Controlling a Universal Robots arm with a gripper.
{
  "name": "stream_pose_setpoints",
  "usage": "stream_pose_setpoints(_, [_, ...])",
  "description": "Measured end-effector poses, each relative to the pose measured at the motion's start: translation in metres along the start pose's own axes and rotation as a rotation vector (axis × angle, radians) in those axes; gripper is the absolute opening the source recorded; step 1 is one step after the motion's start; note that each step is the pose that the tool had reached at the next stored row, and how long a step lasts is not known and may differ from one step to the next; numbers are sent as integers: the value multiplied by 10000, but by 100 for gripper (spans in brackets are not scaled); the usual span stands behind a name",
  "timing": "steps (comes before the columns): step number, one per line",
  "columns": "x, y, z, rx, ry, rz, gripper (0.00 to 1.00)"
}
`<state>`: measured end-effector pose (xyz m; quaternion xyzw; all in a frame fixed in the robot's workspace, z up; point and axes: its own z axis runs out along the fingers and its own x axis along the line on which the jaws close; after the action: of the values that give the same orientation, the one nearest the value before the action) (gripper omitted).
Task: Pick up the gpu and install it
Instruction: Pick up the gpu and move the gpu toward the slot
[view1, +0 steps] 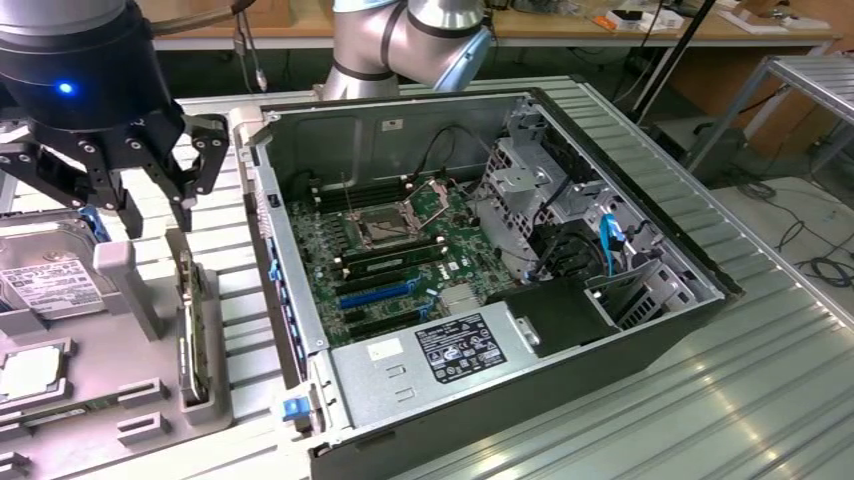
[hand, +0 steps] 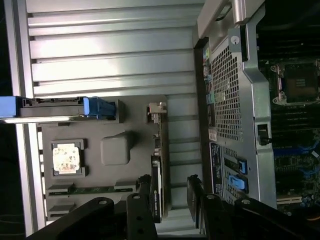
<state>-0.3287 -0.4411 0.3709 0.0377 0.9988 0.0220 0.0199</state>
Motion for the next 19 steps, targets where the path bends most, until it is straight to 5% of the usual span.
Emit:
stream_pose_setpoints(4, [6,-7,139,-7,-104,-5,42])
stream_pose_setpoints(12, [16,-23,320,-10,-133,-6,42])
stream_pose_setpoints(15, [43,-206,425,-10,-135,-5,42])
stream_pose_setpoints(19, [179,-252,636,-20,-264,-10,42])
